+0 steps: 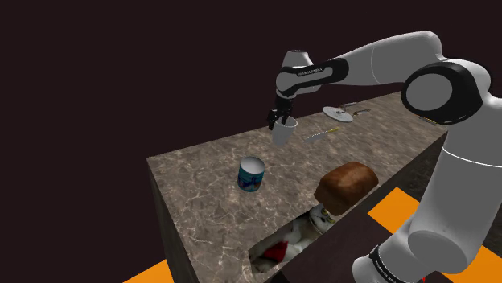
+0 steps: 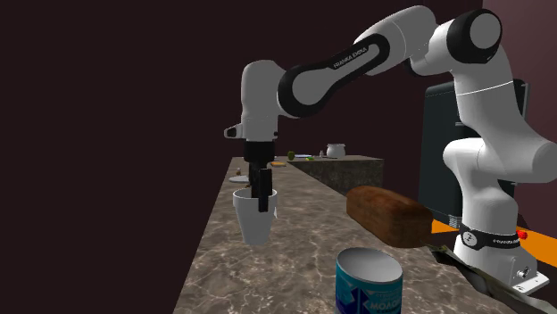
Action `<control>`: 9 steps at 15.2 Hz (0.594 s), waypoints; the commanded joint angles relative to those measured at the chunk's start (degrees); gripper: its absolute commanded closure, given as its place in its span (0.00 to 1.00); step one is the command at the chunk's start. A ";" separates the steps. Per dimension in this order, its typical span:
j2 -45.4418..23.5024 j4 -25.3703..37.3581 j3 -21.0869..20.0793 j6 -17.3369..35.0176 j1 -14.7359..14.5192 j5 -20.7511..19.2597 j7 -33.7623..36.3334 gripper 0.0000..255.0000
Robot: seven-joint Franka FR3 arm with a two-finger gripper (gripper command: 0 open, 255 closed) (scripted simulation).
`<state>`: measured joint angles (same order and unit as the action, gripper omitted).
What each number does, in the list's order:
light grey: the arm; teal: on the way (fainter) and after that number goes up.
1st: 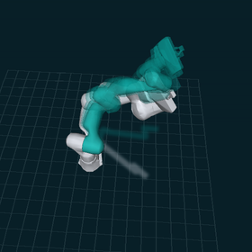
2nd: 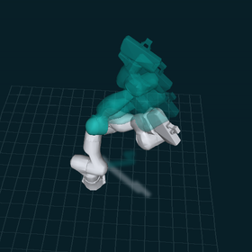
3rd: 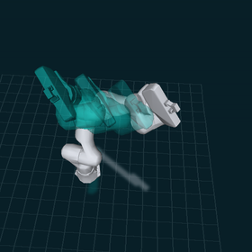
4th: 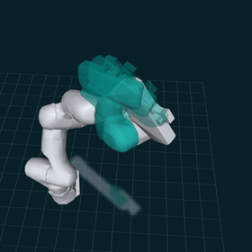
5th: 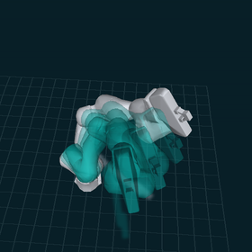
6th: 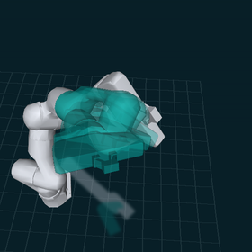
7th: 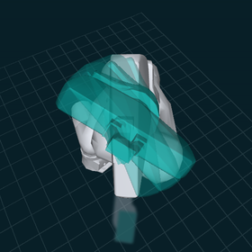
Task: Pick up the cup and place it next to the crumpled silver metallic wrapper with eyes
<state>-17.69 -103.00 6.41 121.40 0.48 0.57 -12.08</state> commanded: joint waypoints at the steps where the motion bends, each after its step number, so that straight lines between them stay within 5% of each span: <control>1: 0.00 -0.02 0.00 0.03 0.00 0.00 0.00 0.00; 3: 0.00 -0.01 0.00 0.01 0.00 0.00 0.00 0.00; 4: 0.00 -0.01 0.00 0.01 0.00 0.00 0.00 1.00; 9: 0.00 -0.01 0.00 0.01 0.00 0.00 0.00 1.00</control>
<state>-17.68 -103.00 6.41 121.42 0.48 0.57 -12.08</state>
